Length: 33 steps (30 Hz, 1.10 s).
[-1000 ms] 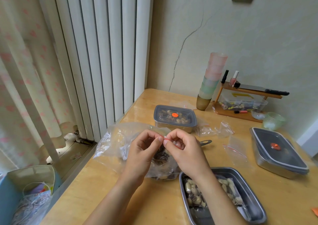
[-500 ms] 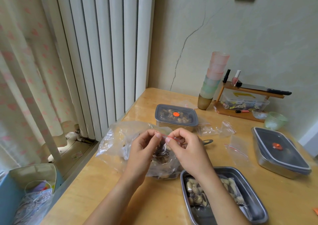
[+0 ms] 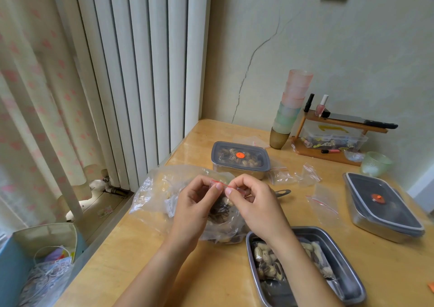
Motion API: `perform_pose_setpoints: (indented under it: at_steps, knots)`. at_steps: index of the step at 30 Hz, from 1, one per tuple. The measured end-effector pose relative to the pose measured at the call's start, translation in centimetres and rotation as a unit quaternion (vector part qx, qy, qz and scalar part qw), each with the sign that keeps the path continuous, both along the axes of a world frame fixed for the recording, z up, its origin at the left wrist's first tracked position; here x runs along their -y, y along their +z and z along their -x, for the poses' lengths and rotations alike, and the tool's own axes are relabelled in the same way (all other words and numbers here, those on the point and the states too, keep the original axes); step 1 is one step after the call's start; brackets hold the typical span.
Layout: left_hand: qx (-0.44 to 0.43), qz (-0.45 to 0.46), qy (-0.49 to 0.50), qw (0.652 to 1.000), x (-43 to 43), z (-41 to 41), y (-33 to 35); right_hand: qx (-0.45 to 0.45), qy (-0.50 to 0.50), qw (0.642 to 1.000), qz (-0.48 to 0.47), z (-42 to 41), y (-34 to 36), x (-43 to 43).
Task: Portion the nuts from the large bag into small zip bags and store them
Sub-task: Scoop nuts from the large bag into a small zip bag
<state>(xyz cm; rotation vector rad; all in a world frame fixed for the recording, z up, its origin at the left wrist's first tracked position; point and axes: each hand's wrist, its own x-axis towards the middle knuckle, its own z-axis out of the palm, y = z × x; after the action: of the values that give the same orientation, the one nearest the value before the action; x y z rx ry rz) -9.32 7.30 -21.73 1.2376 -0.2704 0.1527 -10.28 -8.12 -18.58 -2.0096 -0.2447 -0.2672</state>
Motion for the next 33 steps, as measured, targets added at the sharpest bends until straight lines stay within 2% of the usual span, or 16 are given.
perform_pose_setpoints:
  at_steps: [10,16,22,24,28,33]
  knots:
    - [0.006,-0.017,-0.005,1.0,0.0,0.0,0.0,0.006,-0.013,1.0,0.006,0.0,0.2,0.2]
    - [-0.005,-0.005,0.021,1.0,-0.6,-0.6,-0.2,-0.015,-0.02,0.998,-0.052,0.0,0.4,0.5]
    - [0.032,-0.045,-0.048,0.997,-0.4,0.4,-0.3,-0.003,-0.039,0.994,-0.1,-0.1,0.3,0.5]
    - [0.049,-0.056,-0.078,0.994,-0.4,0.7,-0.5,0.015,-0.065,0.994,-0.086,0.1,0.1,0.5]
    - [0.091,-0.095,-0.059,0.99,-0.6,0.6,-0.6,0.078,-0.062,0.995,0.004,0.3,0.1,0.5]
    - [0.074,-0.071,-0.036,0.994,-0.8,0.9,0.5,0.068,-0.057,0.995,0.038,0.7,0.9,0.5]
